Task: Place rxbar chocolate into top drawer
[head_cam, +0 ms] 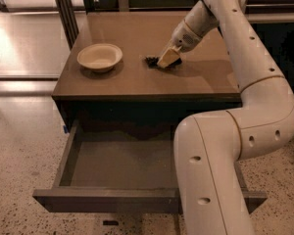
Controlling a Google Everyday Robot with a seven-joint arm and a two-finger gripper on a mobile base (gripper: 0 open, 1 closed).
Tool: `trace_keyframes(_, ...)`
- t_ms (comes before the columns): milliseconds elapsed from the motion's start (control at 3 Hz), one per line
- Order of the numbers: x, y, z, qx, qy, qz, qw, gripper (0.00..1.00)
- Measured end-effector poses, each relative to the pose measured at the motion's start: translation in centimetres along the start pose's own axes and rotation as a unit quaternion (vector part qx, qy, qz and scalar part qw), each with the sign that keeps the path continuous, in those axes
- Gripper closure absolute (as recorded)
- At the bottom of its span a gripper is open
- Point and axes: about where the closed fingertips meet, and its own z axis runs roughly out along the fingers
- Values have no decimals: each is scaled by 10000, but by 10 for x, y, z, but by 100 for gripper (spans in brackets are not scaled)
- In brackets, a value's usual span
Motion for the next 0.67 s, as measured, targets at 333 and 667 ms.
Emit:
trace_keyframes(333,-1,23,-11,-446,-451,382,9973,100)
trace_keyframes(667,-13,61,-30,-1039,-879,816,9873,100)
